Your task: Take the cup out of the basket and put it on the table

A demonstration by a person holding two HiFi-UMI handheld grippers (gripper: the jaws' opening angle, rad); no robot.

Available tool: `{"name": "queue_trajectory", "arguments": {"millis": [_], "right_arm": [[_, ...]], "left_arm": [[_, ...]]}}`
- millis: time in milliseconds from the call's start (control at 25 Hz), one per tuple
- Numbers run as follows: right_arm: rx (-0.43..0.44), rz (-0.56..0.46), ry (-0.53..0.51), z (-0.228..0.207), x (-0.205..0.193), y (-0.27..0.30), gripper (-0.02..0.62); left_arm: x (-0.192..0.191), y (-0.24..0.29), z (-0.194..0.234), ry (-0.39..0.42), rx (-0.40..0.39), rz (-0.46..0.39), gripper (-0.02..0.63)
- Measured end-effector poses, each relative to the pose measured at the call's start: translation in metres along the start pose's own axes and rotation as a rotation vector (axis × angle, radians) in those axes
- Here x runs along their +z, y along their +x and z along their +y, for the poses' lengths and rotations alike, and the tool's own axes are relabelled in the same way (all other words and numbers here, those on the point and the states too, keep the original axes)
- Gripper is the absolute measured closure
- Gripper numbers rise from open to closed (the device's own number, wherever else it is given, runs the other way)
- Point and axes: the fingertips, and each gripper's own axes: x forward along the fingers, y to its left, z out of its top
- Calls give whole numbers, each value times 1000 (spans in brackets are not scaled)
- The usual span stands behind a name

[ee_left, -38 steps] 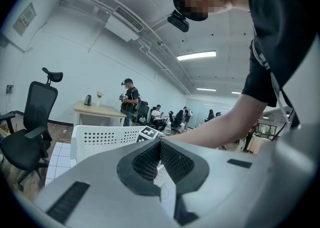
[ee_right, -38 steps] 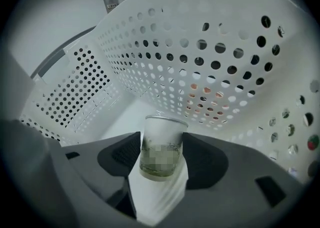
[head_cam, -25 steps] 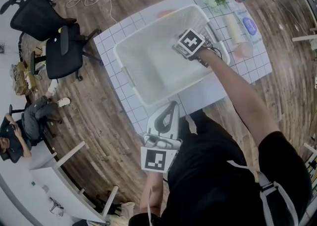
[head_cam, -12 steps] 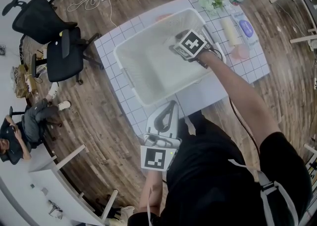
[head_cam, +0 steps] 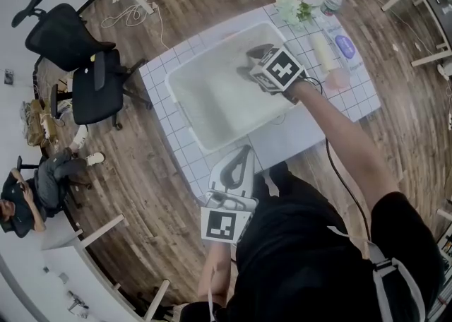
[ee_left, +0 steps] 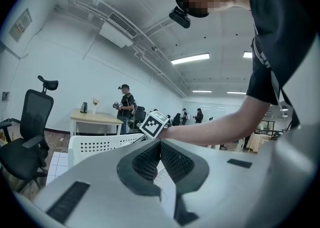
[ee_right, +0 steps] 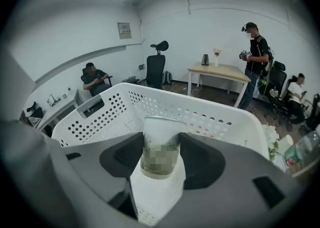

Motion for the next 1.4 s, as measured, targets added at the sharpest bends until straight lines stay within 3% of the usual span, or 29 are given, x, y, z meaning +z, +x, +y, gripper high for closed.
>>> {"name": "queue_trajectory", "arguments": {"millis": [360, 720, 960, 1400], "right_arm": [[10, -170, 3, 33, 19, -59, 354], [32, -424, 29, 69, 38, -124, 356], [64, -568, -28, 97, 41, -161, 357], [123, -719, -71, 138, 24, -215, 357]], "left_arm": [[7, -9, -12, 34, -1, -14, 597], [6, -18, -13, 97, 17, -7, 597], [13, -17, -12, 109, 34, -21, 597], [22, -11, -13, 110, 51, -39, 597]]}}
